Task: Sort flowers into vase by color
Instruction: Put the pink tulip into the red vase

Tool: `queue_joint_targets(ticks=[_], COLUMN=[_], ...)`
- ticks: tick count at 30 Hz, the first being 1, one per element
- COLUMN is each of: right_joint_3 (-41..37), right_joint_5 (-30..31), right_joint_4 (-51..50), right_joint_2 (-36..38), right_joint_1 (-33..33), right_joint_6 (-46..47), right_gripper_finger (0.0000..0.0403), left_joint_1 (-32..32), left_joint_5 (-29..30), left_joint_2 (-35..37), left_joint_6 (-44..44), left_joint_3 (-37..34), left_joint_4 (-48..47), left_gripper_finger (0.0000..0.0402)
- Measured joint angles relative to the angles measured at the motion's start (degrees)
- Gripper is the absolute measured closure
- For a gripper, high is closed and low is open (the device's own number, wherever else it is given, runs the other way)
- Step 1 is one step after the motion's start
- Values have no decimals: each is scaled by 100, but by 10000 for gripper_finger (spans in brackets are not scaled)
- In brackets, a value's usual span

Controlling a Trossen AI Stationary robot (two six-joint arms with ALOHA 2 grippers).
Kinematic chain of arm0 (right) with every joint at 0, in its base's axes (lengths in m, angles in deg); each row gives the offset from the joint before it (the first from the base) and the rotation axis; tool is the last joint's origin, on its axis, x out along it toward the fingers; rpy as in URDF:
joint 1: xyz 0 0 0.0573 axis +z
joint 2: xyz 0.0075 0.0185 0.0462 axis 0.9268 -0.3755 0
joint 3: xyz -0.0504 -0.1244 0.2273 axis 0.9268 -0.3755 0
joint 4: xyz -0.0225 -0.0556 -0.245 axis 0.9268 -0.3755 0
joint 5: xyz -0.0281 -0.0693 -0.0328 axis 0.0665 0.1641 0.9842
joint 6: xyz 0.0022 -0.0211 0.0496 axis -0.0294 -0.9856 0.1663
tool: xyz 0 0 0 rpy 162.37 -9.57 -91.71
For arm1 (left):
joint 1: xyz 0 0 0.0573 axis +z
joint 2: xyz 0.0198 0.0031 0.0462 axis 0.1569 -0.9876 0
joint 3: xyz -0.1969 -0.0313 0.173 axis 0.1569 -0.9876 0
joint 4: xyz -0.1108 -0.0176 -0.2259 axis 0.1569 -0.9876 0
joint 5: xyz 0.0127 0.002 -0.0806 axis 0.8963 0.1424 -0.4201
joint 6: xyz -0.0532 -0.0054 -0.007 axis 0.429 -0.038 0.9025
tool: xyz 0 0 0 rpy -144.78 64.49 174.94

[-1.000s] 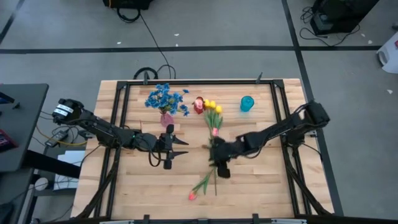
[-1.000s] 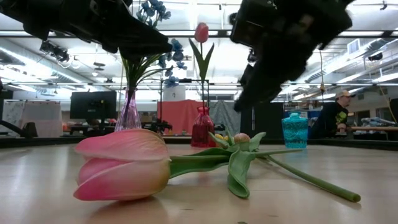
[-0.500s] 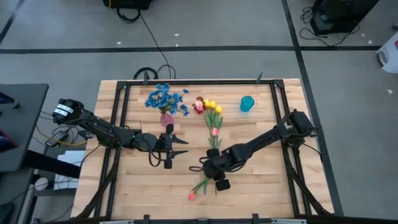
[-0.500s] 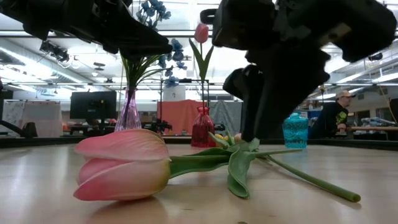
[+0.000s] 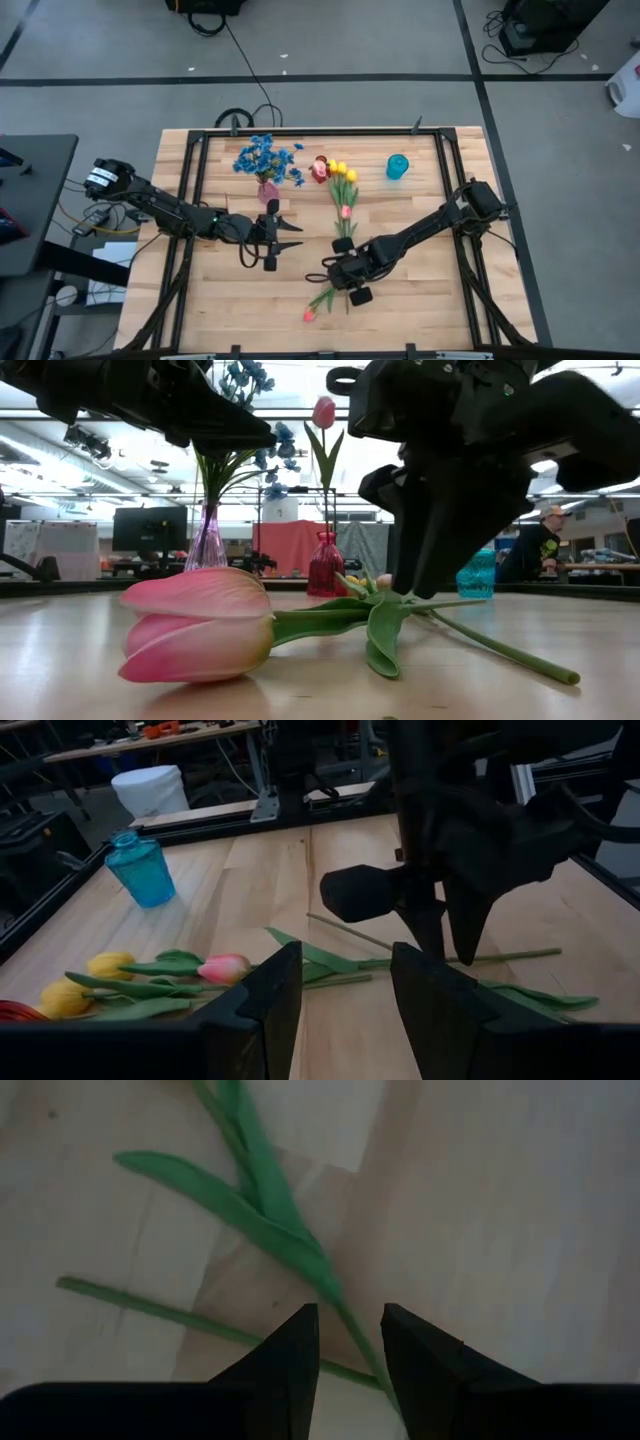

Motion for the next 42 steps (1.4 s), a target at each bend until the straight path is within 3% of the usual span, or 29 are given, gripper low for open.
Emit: queue_joint_targets(ticks=[10, 15, 19, 25, 30, 36, 42], right_joint_3=[-11, -7, -7, -10, -107, -1390, -2818], right_joint_5=[123, 83, 70, 233, 1036, 1622, 1444], right_joint_4=[17, -50, -81, -507, -1014, -561, 411], right_joint_2=[-199, -271, -259, -96, 600, 2119, 3434], right_joint_1=[-11, -41, -63, -219, -386, -804, -1832], right_joint_6=[-403, -450, -504, -254, 0, 544, 1178], right_gripper_finger=[293, 330, 382, 394, 396, 398, 398], left_joint_1=[0, 0, 0, 0, -11, -11, -11], left_joint_5=[4, 4, 6, 13, 14, 13, 15], left_joint_2=[0, 0, 2, 0, 2, 2, 2], left_joint_6=[0, 0, 17, 35, 200, 452, 464], left_joint_3=[0, 2, 2, 2, 2, 2, 2], left_joint_4=[0, -66, -112, -135, -175, -452, -361], left_gripper_finger=[238, 239, 238, 238, 238, 238, 238])
